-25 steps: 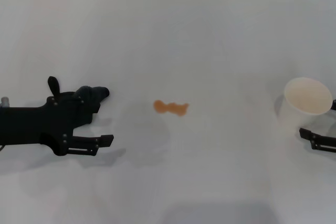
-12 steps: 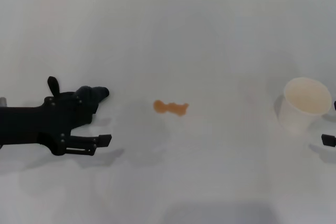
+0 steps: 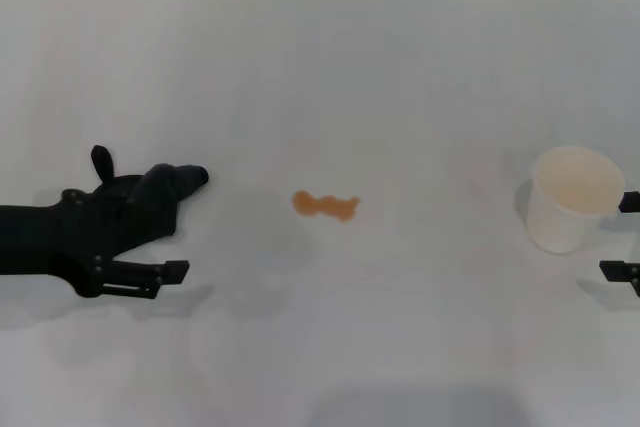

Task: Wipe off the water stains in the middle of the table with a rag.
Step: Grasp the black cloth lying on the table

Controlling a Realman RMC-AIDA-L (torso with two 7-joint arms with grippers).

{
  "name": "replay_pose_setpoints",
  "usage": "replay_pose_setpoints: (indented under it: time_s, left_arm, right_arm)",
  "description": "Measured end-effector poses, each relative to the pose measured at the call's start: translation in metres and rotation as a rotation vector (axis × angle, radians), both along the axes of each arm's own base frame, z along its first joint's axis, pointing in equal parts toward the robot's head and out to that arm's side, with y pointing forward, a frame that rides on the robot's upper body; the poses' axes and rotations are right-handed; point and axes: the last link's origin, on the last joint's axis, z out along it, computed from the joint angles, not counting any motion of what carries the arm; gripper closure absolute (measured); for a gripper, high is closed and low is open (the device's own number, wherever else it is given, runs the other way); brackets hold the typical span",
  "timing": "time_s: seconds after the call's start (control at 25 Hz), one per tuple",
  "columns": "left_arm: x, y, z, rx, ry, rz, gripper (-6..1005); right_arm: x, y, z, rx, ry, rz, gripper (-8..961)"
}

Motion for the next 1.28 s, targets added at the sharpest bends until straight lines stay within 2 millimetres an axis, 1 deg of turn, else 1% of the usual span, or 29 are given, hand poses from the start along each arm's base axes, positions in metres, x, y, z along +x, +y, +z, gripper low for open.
replay_pose_setpoints:
  time_s: [0.2, 0.32, 0.56, 0.8, 0.96, 1.28]
  left_arm:
    - [-0.003, 0.001, 0.004, -0.016, 0.063, 0.042, 124]
    - [-0.004, 0.002, 0.005, -0.012, 0.083, 0.045, 123]
    - [-0.004, 0.004, 0.008, -0.009, 0.101, 0.06, 123]
    - [-0.003, 0.006, 0.018, -0.003, 0.198, 0.085, 123]
    - [0.0, 0.009, 0.016, -0.027, 0.247, 0.092, 123]
    - [0.001, 0.011, 0.015, -0.033, 0.264, 0.081, 123]
  right_arm:
    - [-0.01, 0.002, 0.002, -0.018, -0.006, 0.026, 78]
    - [-0.013, 0.003, 0.002, -0.019, -0.007, 0.034, 78]
    - [-0.014, 0.004, 0.002, -0.014, -0.008, 0.034, 79]
    - [-0.014, 0.005, 0.003, -0.013, -0.006, 0.032, 79]
    - [-0.017, 0.006, 0.002, -0.021, -0.004, 0.036, 79]
    - [-0.02, 0.009, 0.003, -0.027, -0.008, 0.035, 79]
